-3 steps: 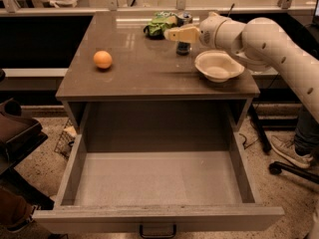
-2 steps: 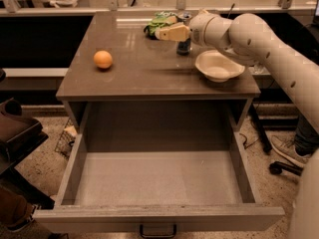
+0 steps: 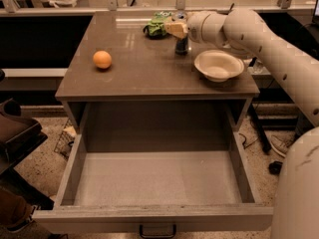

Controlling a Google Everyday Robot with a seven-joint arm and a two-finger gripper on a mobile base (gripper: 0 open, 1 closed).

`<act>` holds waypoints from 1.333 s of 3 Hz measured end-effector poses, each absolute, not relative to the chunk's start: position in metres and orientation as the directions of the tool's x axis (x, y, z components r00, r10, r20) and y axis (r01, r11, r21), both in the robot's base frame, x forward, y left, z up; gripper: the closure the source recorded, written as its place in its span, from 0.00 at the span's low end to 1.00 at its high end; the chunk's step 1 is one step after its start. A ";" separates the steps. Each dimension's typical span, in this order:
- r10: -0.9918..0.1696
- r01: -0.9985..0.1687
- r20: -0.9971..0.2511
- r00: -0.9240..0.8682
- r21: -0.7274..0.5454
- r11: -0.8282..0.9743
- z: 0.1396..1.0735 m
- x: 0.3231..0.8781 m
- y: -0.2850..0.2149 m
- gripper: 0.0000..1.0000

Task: Place redbull can into top drawer

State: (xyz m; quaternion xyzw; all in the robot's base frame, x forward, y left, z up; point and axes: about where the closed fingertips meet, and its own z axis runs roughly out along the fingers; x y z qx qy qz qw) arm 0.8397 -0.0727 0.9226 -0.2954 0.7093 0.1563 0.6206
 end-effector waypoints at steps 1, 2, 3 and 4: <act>-0.225 -0.616 -0.973 -0.056 -0.144 0.775 0.922 0.840 -0.070 0.72; -0.225 -0.619 -0.973 -0.056 -0.143 0.772 0.921 0.840 -0.067 0.95; -0.222 -0.624 -0.973 -0.055 -0.140 0.769 0.925 0.839 -0.068 1.00; -0.233 -0.632 -0.971 -0.047 -0.152 0.760 0.961 0.837 -0.076 1.00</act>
Offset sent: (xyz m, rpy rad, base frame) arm 0.0003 0.0024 -0.0008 -0.0002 0.0010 0.0030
